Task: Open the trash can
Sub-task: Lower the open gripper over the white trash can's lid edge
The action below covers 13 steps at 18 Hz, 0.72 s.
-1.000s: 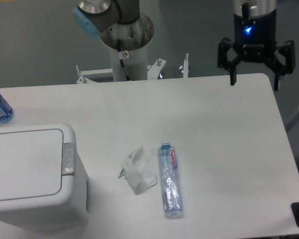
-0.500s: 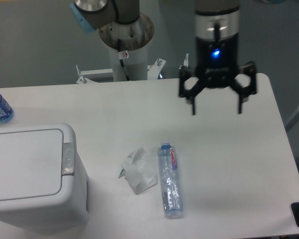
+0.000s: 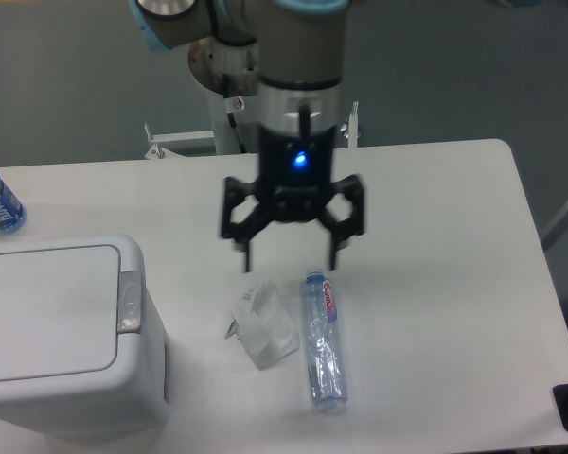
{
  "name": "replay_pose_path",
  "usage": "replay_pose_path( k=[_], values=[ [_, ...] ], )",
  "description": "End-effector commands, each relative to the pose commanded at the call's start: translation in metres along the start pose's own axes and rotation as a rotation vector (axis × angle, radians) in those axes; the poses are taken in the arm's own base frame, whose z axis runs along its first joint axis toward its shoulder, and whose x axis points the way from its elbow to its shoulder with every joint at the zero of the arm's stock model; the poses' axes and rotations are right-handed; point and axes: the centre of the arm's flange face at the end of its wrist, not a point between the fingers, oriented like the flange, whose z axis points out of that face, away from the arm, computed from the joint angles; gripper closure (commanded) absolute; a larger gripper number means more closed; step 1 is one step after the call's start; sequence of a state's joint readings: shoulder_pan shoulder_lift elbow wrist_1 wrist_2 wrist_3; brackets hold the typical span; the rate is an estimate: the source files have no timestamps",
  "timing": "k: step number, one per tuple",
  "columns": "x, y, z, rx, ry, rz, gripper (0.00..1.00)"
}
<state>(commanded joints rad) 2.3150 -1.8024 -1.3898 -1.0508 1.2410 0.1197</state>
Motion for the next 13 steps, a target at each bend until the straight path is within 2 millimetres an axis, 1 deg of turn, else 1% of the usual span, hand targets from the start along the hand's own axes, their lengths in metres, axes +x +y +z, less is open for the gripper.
replay_pose_path(
  k=[1,4,6,9,11,13],
  values=[
    [0.009,0.001,0.004,-0.006,0.009,0.007,0.00],
    [0.016,0.003,0.017,-0.024,0.031,-0.002,0.00],
    [0.023,0.004,0.020,-0.030,0.039,0.004,0.00],
    [0.027,0.004,0.022,-0.033,0.051,-0.012,0.00],
    [0.026,0.007,0.029,-0.045,0.052,-0.014,0.00],
    [0.027,0.008,0.030,-0.048,0.053,-0.015,0.00]
  ],
)
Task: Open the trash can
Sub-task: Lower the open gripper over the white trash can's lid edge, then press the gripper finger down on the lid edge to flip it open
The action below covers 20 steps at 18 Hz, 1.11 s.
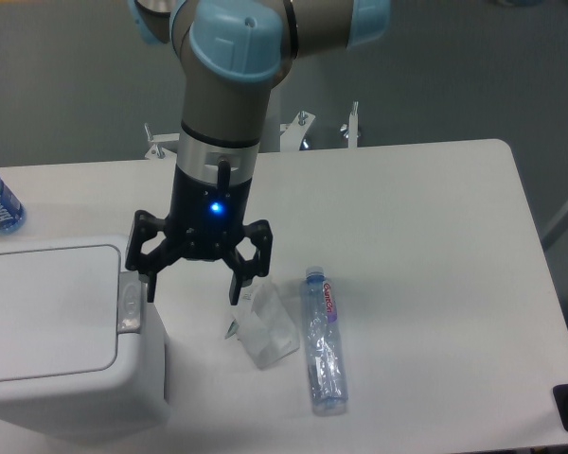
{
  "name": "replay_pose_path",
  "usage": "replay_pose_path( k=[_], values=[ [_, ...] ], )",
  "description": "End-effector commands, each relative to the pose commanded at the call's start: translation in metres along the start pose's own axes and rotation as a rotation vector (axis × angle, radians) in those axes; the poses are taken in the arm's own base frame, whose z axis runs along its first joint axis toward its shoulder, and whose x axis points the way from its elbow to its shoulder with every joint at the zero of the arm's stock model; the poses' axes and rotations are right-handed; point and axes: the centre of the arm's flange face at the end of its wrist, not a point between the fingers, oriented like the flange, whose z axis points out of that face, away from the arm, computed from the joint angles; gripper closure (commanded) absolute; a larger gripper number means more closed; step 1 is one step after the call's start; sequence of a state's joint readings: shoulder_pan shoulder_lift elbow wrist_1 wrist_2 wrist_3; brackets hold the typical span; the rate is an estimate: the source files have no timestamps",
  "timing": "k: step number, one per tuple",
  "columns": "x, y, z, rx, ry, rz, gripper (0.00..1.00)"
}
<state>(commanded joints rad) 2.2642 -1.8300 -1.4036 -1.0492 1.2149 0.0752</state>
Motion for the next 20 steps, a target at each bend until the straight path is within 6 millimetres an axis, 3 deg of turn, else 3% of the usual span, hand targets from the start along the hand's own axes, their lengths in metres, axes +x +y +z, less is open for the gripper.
replay_pose_path(
  k=[20],
  values=[
    [0.009,0.003,0.019,-0.028,0.010,0.010,0.00]
  ],
)
